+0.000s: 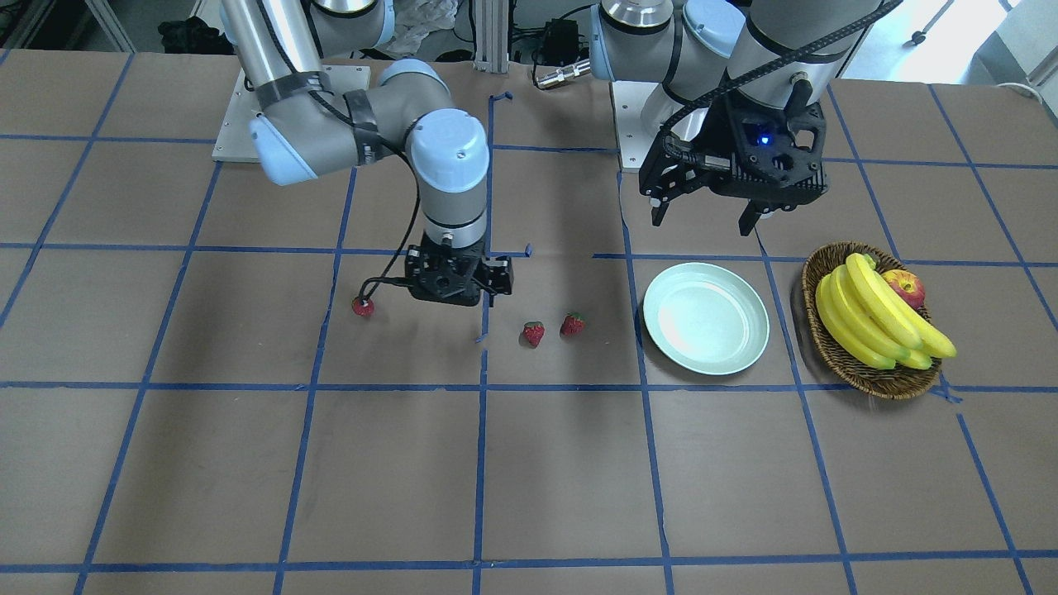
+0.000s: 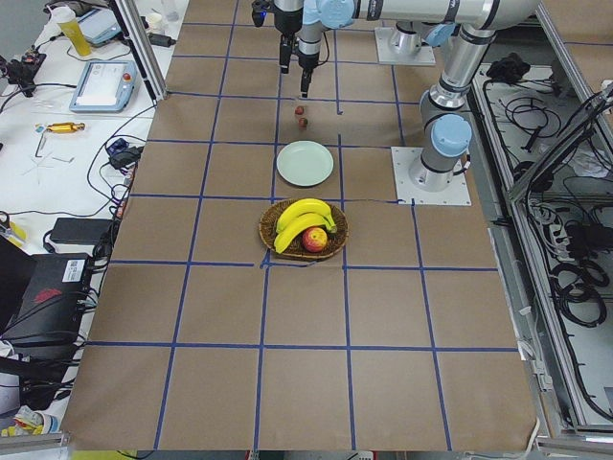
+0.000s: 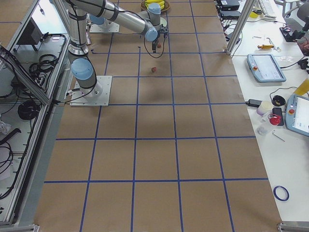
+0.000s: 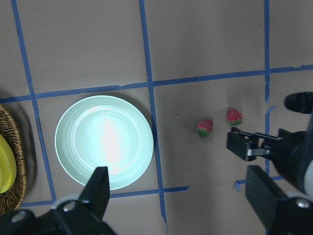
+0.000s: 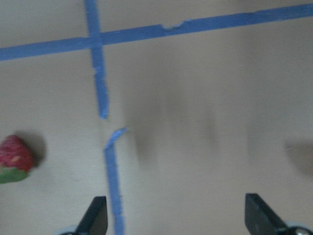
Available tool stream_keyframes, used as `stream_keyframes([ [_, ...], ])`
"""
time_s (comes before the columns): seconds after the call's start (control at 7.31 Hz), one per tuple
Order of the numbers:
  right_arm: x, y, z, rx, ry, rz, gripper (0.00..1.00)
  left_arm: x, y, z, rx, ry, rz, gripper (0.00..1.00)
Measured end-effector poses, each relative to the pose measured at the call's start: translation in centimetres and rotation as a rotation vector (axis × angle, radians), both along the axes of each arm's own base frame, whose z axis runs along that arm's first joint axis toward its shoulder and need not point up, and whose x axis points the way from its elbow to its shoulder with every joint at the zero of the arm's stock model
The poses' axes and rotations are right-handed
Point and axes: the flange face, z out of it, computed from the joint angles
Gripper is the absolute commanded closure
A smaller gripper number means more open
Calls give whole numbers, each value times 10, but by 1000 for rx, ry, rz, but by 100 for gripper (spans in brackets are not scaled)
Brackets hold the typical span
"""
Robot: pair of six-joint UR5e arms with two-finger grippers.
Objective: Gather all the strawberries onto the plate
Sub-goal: 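Move the right gripper to the last strawberry and grasp it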
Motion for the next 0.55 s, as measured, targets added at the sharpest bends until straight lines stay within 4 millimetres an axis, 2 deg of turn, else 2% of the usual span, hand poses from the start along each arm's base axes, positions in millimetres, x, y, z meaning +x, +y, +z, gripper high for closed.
stream_keyframes([
  [0.14, -51, 0, -9, 9, 5, 44, 0, 0, 0, 0, 1, 0, 0, 0],
  [0.27, -90, -1, -18, 27, 7, 80, 0, 0, 0, -1, 2, 0, -1, 0],
  [0.41, -115, -3, -25, 44, 5, 103, 0, 0, -1, -1, 3, 0, 0, 0],
  [0.55, -125, -3, -29, 52, 1, 116, 39, 0, 0, -2, 4, 0, 1, 0],
])
